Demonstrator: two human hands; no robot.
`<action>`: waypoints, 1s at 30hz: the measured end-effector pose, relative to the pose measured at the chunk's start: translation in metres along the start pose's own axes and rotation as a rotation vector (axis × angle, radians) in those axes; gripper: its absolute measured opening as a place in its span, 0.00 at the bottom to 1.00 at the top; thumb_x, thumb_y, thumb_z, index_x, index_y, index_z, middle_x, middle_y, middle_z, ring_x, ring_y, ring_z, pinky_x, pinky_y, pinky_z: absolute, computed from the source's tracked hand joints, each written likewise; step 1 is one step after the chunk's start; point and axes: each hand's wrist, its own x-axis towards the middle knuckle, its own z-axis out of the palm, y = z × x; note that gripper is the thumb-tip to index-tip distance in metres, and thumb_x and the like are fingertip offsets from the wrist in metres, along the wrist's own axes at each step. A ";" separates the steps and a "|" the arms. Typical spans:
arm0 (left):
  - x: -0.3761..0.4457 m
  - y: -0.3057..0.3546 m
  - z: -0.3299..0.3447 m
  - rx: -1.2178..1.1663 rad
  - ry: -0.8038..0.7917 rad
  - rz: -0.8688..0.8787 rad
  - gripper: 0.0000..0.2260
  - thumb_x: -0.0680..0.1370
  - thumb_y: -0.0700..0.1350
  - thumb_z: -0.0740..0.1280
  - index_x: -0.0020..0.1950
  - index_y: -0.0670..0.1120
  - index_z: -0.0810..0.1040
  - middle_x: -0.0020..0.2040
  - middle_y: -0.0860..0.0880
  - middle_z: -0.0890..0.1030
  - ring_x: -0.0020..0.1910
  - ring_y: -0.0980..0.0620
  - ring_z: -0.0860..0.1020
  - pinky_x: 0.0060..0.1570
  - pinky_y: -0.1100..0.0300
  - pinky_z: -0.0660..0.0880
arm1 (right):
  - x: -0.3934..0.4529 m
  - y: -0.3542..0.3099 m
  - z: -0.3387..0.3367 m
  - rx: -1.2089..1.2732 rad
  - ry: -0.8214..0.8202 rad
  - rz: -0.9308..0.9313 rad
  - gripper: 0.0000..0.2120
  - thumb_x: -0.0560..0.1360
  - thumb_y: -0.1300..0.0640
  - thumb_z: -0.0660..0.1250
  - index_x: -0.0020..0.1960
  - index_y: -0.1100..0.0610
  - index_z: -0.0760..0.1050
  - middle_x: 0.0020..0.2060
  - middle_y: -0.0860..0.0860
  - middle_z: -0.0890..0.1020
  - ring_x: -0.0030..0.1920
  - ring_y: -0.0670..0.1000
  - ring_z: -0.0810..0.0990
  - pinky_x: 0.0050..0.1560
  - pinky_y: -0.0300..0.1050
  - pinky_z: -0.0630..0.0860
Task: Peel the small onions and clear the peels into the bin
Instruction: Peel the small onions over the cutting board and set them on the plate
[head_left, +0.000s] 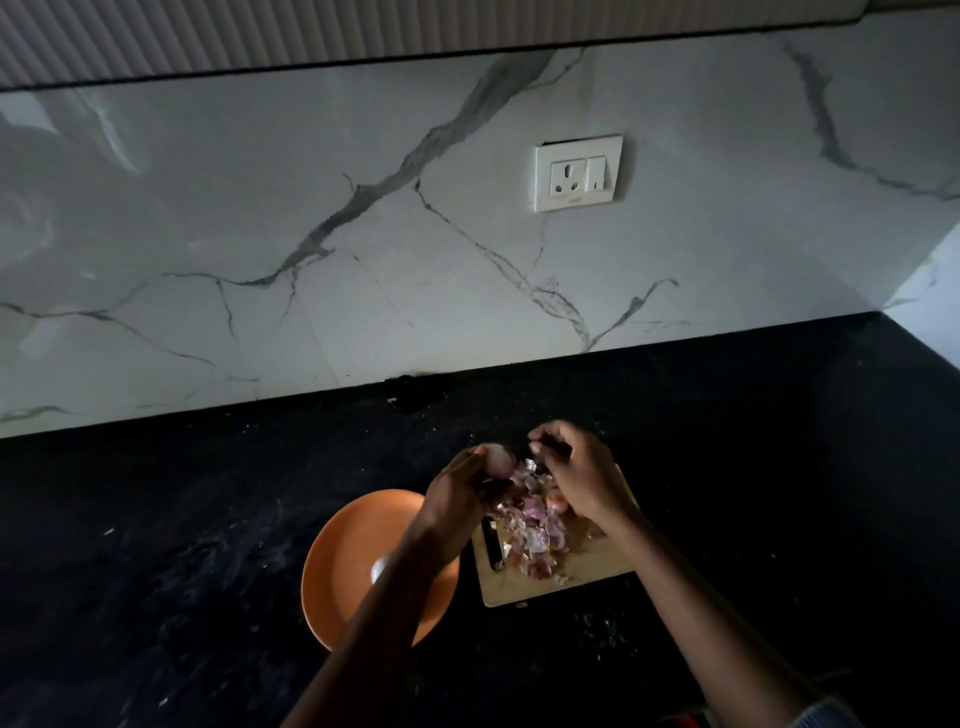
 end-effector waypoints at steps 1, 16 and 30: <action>0.000 0.001 0.000 0.001 0.011 -0.002 0.13 0.84 0.44 0.56 0.52 0.39 0.79 0.45 0.44 0.83 0.43 0.50 0.82 0.43 0.59 0.80 | -0.002 0.002 -0.002 0.003 -0.045 -0.012 0.13 0.79 0.57 0.68 0.63 0.50 0.77 0.54 0.43 0.80 0.51 0.46 0.83 0.43 0.30 0.77; 0.003 -0.002 0.001 0.117 0.042 -0.009 0.15 0.85 0.49 0.55 0.55 0.41 0.78 0.43 0.45 0.83 0.38 0.53 0.82 0.40 0.62 0.78 | -0.011 0.001 0.003 -0.160 0.009 -0.423 0.09 0.74 0.58 0.75 0.55 0.56 0.83 0.49 0.47 0.85 0.49 0.41 0.83 0.50 0.37 0.80; -0.008 -0.001 -0.006 0.166 -0.038 0.037 0.16 0.85 0.45 0.55 0.53 0.41 0.81 0.46 0.48 0.86 0.43 0.54 0.83 0.45 0.62 0.79 | -0.005 0.006 -0.013 -0.094 0.037 0.005 0.08 0.81 0.55 0.66 0.59 0.54 0.80 0.45 0.45 0.82 0.34 0.35 0.79 0.32 0.30 0.76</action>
